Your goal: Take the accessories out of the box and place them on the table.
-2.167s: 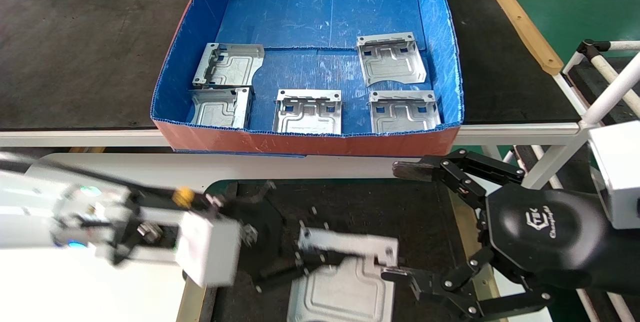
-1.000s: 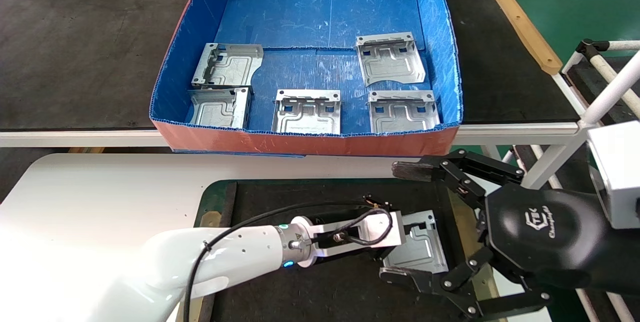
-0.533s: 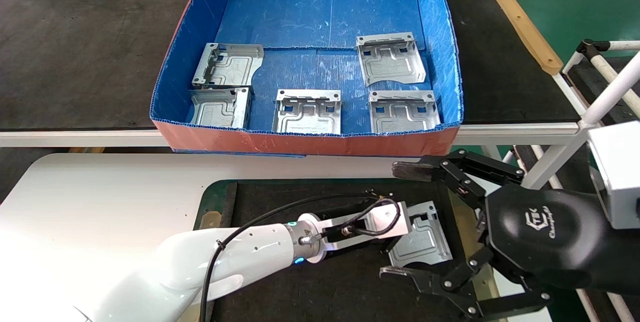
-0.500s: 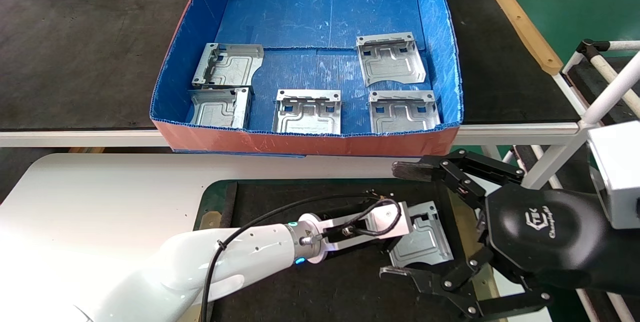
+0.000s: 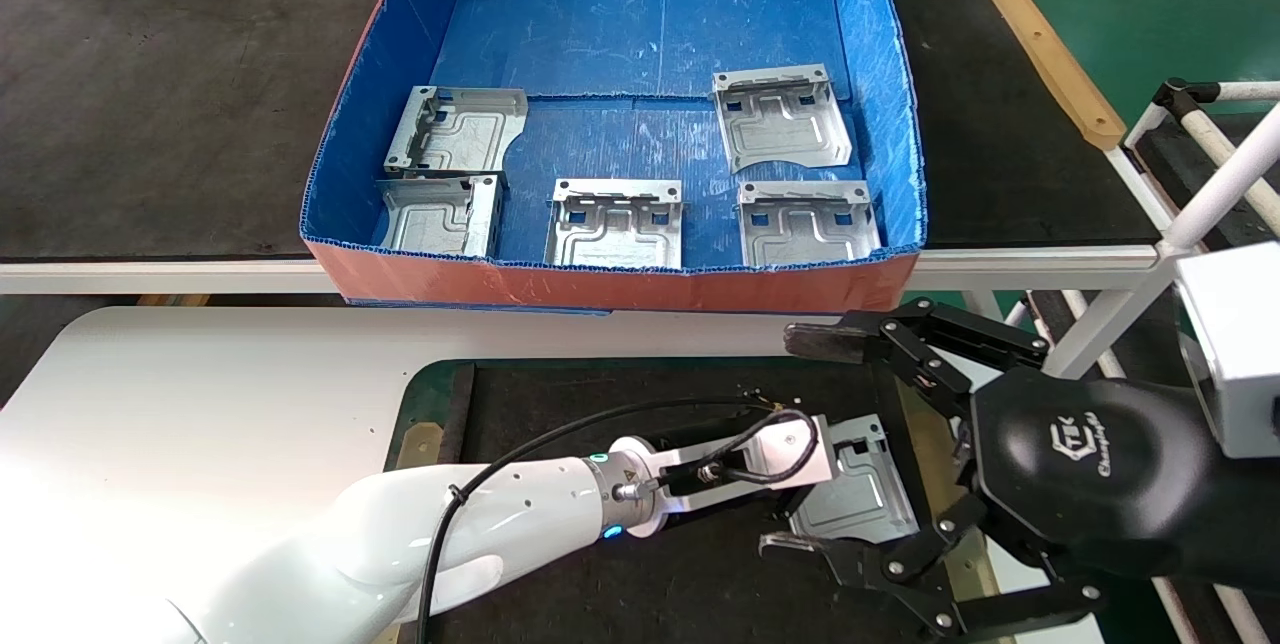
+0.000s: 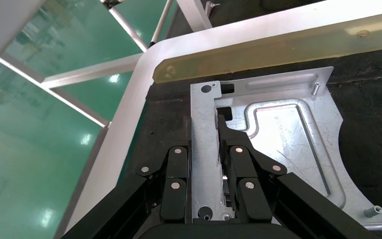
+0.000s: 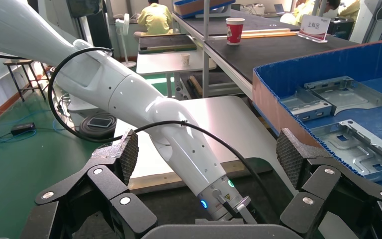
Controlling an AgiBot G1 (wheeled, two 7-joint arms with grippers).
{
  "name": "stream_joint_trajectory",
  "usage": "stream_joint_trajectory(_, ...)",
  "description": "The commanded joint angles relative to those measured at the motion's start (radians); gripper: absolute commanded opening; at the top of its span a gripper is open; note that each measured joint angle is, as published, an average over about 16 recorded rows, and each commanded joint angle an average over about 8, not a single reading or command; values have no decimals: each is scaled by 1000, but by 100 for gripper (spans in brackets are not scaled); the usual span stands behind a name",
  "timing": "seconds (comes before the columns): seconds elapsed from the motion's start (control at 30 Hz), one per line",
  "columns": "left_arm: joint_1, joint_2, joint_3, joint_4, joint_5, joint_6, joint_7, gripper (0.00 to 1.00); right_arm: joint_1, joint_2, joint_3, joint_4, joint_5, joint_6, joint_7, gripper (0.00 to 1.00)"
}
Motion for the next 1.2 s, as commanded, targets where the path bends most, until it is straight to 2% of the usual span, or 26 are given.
stream_joint_trajectory(0.03,-5,0,17,4,-25,-7,4,66,0,0,0,0,0,0,0,100)
stream_joint_trajectory(0.1,-10,0,26,7,-37,-10,4,91,0,0,0,0,0,0,0,100)
stream_joint_trajectory(0.13,-12,0,29,8,-41,-12,4,100,0,0,0,0,0,0,0,100)
stream_joint_trajectory(0.93,-5,-2,15,5,-27,-3,2,100,0,0,0,0,0,0,0,100)
stream_joint_trajectory(1.2,17,-66,-68,-36,-34,87,-56,100,0,0,0,0,0,0,0,100)
